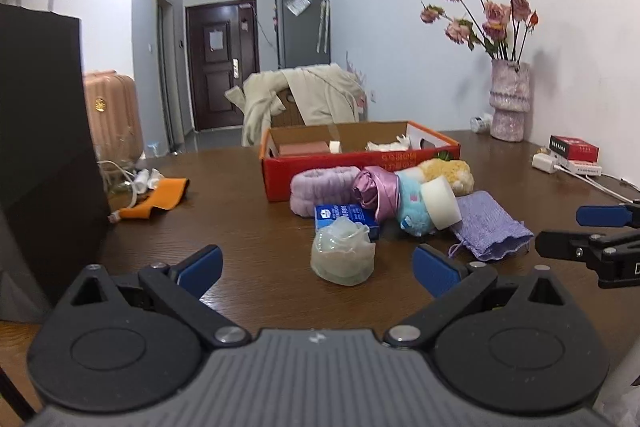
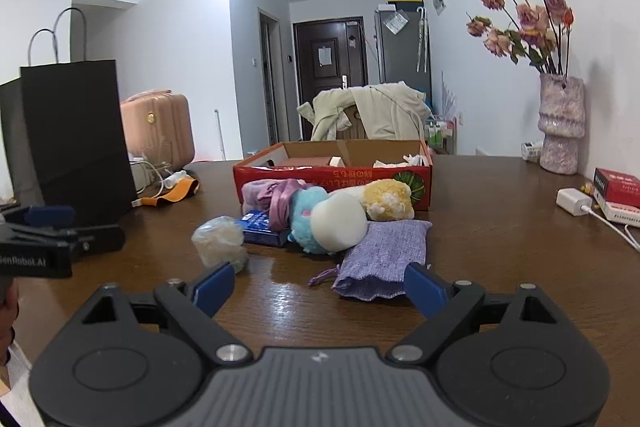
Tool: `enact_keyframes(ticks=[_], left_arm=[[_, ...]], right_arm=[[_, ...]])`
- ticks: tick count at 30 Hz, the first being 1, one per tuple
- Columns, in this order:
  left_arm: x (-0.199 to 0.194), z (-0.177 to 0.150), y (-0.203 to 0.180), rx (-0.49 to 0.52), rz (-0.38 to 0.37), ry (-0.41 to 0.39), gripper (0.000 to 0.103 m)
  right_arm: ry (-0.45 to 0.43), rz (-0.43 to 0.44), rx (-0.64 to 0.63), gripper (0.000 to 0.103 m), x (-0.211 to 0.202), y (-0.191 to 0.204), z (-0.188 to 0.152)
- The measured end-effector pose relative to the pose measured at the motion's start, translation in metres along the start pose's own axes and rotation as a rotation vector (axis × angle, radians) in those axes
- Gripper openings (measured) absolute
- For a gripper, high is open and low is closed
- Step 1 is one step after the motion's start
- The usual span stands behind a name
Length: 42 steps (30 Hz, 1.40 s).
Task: Organize soft objects
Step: 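Move both tools back toward the remaining items on the table, then grasp the plastic-wrapped bath puff with the left gripper while the right grasps the white ball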
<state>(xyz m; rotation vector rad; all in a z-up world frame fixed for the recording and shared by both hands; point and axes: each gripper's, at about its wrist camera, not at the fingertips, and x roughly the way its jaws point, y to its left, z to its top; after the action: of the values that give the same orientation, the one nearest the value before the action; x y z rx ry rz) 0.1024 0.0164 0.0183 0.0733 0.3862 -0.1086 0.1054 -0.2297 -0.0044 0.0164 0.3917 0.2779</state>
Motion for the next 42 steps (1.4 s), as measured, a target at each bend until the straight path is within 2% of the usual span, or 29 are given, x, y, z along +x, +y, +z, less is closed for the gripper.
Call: enact_keyframes(ticks=[14, 17, 22, 23, 26, 31, 36, 42], left_arm=[[0.115, 0.020, -0.001, -0.020, -0.068, 0.141, 0.103], [0.130, 0.017, 0.002, -0.034, -0.099, 0.172, 0.091], [0.148, 0.014, 0.007, -0.053, -0.148, 0.210, 0.056], [0.151, 0.013, 0.009, -0.057, -0.155, 0.221, 0.054], [0.155, 0.013, 0.010, -0.061, -0.164, 0.223, 0.050], [0.155, 0.015, 0.011, -0.060, -0.170, 0.221, 0.042], [0.141, 0.022, 0.010, -0.059, -0.175, 0.199, 0.040], [0.104, 0.029, 0.010, -0.063, -0.154, 0.132, 0.040]], right_arm=[[0.081, 0.003, 0.052, 0.079, 0.090, -0.026, 0.033], [0.102, 0.031, 0.082, 0.075, 0.114, -0.030, 0.038], [0.109, 0.055, 0.133, 0.061, 0.149, -0.035, 0.046], [0.113, 0.055, 0.135, 0.058, 0.154, -0.036, 0.047], [0.144, 0.050, 0.141, 0.044, 0.169, -0.036, 0.045], [0.147, 0.055, 0.144, 0.034, 0.173, -0.037, 0.043], [0.153, 0.049, 0.110, 0.024, 0.166, -0.030, 0.044], [0.098, 0.058, 0.079, 0.023, 0.133, -0.017, 0.049]])
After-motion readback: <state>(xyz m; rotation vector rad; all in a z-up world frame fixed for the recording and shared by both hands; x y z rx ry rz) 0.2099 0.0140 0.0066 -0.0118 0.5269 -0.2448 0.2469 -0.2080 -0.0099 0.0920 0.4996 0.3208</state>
